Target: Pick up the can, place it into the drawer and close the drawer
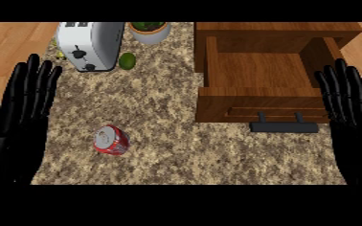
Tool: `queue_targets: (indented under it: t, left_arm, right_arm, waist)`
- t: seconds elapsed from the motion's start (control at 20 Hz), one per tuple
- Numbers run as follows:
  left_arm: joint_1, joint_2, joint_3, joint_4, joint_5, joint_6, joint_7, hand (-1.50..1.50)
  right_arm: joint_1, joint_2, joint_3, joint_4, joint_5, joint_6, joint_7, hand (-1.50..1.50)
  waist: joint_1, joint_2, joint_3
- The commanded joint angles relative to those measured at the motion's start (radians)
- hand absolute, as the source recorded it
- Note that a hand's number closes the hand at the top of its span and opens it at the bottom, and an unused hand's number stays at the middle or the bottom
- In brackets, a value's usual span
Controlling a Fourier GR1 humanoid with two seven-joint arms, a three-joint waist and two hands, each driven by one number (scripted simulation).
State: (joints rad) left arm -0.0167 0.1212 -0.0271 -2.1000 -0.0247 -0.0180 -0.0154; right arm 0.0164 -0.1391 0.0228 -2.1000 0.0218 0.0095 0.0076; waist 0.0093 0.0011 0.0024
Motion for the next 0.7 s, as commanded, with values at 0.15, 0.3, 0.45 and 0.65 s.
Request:
queue_targets:
  t: [0.15,0.3,0.45,0.65]
  left_arm:
    - [-0.023,0.081,-0.188,0.002,0.326,-0.389,-0.057,-1.5]
    - [0.036,0.229,-0.289,0.058,0.342,-0.561,0.046,-1.5]
    - [0.099,0.354,-0.255,0.057,0.474,-0.725,0.018,-1.5]
    - [0.105,0.539,-0.049,0.165,0.659,-0.936,-0.081,-1.5]
  right_arm:
    - [-0.02,0.031,0.009,0.002,-0.003,-0.018,-0.023,-1.5]
    - [0.043,0.045,0.003,0.052,-0.012,-0.04,0.092,-1.5]
    - [0.069,0.045,-0.016,0.04,0.0,-0.071,0.164,-1.5]
    - [0.097,0.037,-0.033,-0.008,-0.023,-0.063,0.19,-1.5]
  waist:
    - [-0.038,0.003,-0.007]
    - [-0.058,0.018,-0.005]
    - [-0.024,0.004,-0.006]
    - [-0.015,0.0,-0.005]
